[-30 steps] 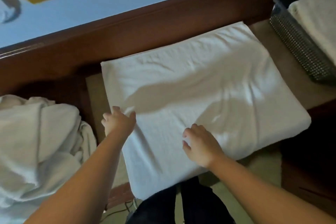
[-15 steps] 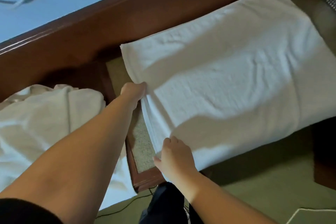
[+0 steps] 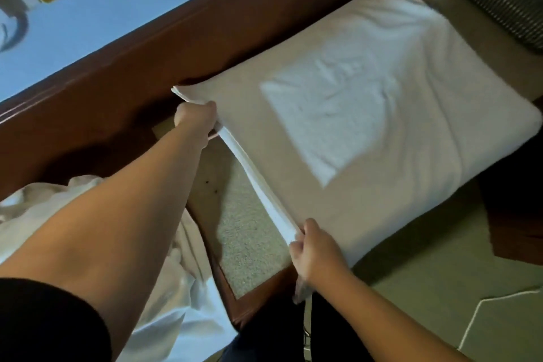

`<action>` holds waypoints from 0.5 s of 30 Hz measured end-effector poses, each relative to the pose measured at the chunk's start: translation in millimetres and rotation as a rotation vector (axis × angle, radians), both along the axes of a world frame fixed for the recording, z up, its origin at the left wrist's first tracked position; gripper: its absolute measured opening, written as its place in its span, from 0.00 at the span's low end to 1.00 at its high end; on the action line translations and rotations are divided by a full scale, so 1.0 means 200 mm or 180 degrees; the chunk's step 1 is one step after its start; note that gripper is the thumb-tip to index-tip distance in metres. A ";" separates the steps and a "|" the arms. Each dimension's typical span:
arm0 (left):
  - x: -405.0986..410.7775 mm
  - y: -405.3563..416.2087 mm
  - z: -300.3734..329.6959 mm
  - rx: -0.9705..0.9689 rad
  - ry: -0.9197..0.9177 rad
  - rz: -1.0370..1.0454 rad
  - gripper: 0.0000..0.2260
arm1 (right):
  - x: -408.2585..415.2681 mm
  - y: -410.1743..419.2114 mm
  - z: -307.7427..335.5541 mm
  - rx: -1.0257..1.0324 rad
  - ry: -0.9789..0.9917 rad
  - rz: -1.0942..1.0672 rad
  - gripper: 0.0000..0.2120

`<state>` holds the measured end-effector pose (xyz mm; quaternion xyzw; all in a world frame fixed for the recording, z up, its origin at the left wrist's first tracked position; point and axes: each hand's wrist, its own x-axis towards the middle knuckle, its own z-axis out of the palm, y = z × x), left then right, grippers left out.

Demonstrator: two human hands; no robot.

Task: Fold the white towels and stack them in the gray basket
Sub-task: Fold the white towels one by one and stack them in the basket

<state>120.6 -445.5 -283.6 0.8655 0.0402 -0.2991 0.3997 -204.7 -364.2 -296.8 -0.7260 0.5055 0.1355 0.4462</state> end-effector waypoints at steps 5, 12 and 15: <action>-0.09 -0.32 0.19 -0.0248 -0.0051 -0.0319 0.08 | -0.29 -0.29 0.15 0.0085 -0.0498 -0.0995 0.08; -0.21 -0.71 0.16 0.0244 -0.0124 -0.1276 0.05 | -0.65 -0.57 0.11 -0.0283 0.0334 -0.0523 0.13; -0.27 -0.76 0.05 0.1235 -0.0893 -0.2744 0.29 | -0.73 -0.61 0.05 -0.0147 0.0558 -0.0801 0.09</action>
